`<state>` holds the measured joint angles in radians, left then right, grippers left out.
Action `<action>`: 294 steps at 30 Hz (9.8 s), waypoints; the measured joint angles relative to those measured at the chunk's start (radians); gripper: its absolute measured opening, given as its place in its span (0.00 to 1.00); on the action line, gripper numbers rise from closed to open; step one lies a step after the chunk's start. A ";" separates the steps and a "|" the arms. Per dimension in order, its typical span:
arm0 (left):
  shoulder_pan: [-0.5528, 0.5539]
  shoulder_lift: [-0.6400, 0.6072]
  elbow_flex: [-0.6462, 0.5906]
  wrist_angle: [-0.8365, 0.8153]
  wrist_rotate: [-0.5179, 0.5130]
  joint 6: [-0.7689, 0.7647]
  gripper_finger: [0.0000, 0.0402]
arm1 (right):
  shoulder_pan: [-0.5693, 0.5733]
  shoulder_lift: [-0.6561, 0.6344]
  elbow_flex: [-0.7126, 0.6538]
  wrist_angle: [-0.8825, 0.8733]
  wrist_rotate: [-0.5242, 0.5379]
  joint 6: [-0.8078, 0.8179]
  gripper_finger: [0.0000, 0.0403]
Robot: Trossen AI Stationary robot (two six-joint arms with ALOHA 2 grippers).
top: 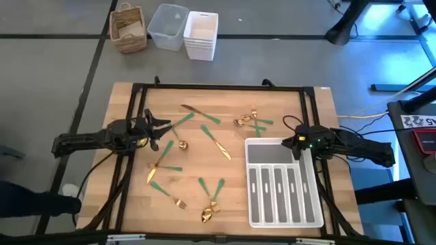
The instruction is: Sort silverware
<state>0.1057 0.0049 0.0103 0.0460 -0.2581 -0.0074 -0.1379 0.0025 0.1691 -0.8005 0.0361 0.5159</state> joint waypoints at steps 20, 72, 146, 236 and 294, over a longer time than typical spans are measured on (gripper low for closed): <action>0.000 0.000 0.000 0.000 0.000 0.000 0.28 | 0.000 0.000 0.000 0.000 0.000 0.000 0.21; 0.006 0.000 0.000 0.354 -0.004 -0.247 0.28 | 0.000 0.001 0.002 0.000 0.093 -0.017 0.21; -0.732 1.446 0.763 -0.493 0.362 -0.240 0.28 | 0.000 0.153 0.001 0.904 0.450 0.064 0.21; -0.344 2.259 1.831 -0.238 0.416 1.037 0.02 | 0.000 0.153 0.002 0.863 0.370 -0.027 0.21; -0.338 2.223 1.854 -0.213 0.121 0.960 0.14 | 0.000 0.152 0.002 0.849 0.278 -0.038 0.21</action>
<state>-0.2319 2.2276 1.8643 -0.1673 -0.1371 0.9522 -0.1379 0.1547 0.1711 0.0489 0.3138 0.4783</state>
